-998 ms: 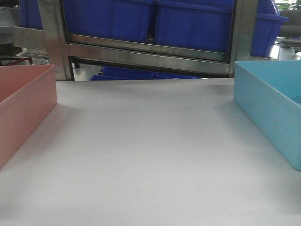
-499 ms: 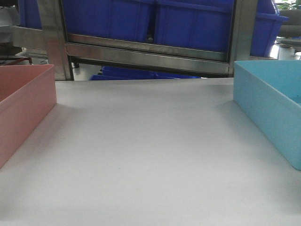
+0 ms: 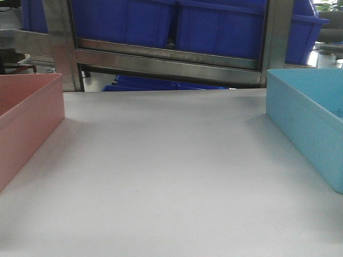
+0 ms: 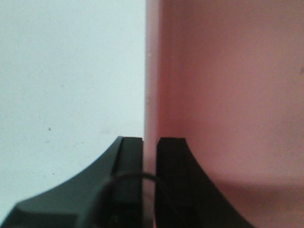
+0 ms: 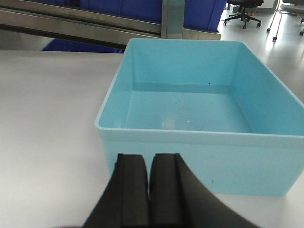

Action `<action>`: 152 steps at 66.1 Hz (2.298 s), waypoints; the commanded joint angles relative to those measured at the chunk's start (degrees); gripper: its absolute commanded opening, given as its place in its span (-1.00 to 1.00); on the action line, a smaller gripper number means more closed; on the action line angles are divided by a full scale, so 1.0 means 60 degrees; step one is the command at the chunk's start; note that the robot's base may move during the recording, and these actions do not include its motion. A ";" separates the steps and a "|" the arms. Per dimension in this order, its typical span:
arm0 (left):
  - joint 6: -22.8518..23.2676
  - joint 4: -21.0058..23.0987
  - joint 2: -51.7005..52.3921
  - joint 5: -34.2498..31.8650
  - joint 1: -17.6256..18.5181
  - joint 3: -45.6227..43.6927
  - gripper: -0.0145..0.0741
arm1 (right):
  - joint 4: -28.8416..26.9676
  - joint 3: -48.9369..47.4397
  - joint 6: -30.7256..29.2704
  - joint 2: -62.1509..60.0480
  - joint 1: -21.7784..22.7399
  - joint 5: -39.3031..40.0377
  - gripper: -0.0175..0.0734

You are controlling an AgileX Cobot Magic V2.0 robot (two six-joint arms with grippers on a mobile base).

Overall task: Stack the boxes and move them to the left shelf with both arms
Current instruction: 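Grip the pink bin wall with the left gripper and lift it, then carry the pink bin to the table center, set it down, release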

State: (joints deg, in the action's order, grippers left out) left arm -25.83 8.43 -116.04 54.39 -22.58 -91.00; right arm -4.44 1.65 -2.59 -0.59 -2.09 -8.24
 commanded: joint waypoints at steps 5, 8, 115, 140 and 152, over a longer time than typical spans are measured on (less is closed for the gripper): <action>0.0604 0.0539 0.0598 0.0184 0.0004 -0.0594 -0.68 | 0.0024 -0.0171 -0.0090 -0.0195 0.0052 0.0861 -0.49; 0.0723 0.0664 0.0696 0.0356 0.0023 -0.0745 -0.68 | 0.0024 -0.0171 -0.0090 -0.0195 0.0052 0.0861 -0.49; 0.8658 -0.0227 0.2317 -0.1852 0.7797 0.2195 -0.68 | 0.0024 -0.0171 -0.0090 -0.0195 0.0052 0.0861 -0.49; 0.8585 -0.0227 0.2118 -0.1809 0.7797 0.2195 -0.54 | 0.0024 -0.0171 -0.0090 -0.0195 0.0052 0.0861 -0.49; 0.8316 -0.0227 0.2118 -0.1561 0.7797 0.2175 0.23 | 0.0024 -0.0171 -0.0090 -0.0195 0.0052 0.0861 -0.49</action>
State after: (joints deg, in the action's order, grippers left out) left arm 24.73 6.35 -106.18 45.37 23.78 -76.05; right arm -4.44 1.65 -2.59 -0.59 -2.09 -8.24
